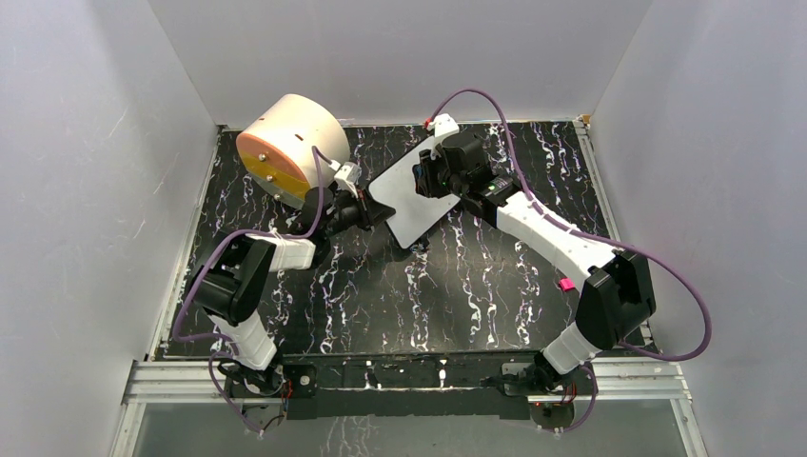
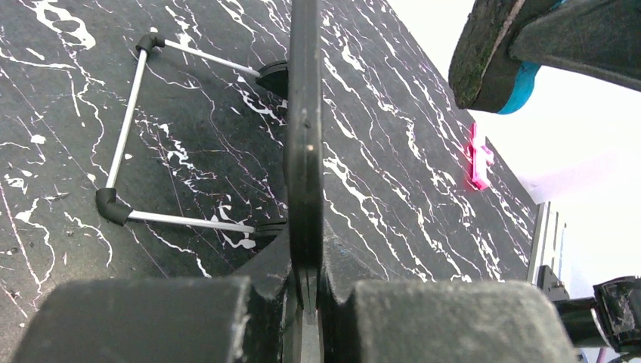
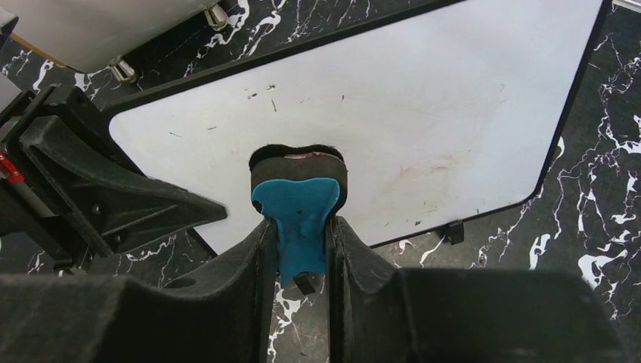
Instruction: Erase the whiteboard
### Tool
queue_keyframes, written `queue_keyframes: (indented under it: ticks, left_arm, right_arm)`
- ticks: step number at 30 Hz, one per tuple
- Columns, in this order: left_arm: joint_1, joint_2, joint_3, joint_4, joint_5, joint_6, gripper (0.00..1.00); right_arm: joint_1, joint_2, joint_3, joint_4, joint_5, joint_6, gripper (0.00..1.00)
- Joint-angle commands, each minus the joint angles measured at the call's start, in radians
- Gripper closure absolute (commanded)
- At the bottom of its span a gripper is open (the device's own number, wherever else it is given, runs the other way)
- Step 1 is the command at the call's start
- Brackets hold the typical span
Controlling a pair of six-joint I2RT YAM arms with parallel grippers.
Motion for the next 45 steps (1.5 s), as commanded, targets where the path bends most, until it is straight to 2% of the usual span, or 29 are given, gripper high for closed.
queue_keyframes:
  ticks: [1, 6, 14, 22, 26, 34, 38, 41, 45]
  left_arm:
    - [-0.007, -0.04, 0.026, -0.026, 0.134, 0.065, 1.0]
    - [-0.007, -0.055, 0.016, -0.075, 0.234, 0.112, 1.0]
    - [-0.006, -0.045, 0.052, -0.161, 0.269, 0.152, 1.0]
    - [-0.007, -0.042, 0.102, -0.285, 0.3, 0.217, 1.0]
    - [-0.007, -0.043, 0.109, -0.326, 0.315, 0.245, 1.0]
    - [-0.007, -0.024, 0.123, -0.33, 0.372, 0.252, 1.0]
    - [-0.007, -0.018, 0.129, -0.335, 0.378, 0.252, 1.0]
    - [-0.007, -0.016, 0.132, -0.336, 0.376, 0.252, 1.0]
    - [-0.007, -0.01, 0.14, -0.339, 0.375, 0.249, 1.0]
  right_arm:
    - [-0.001, -0.044, -0.004, 0.045, 0.01, -0.009, 0.87]
    - [0.003, -0.005, 0.021, 0.0, -0.022, -0.015, 0.87]
    - [0.082, 0.084, 0.077, -0.028, -0.008, -0.034, 0.87]
    - [0.118, 0.169, 0.166, -0.083, 0.116, -0.044, 0.89]
    - [0.05, 0.228, 0.228, -0.148, 0.161, 0.03, 0.9]
    - [-0.111, 0.147, 0.164, -0.12, 0.11, 0.076, 0.89]
    - [-0.136, 0.153, 0.193, -0.134, 0.084, 0.056, 0.89]
    - [-0.113, 0.17, 0.234, -0.151, 0.052, 0.031, 0.89]
    - [-0.007, 0.182, 0.262, -0.155, 0.081, -0.007, 0.9]
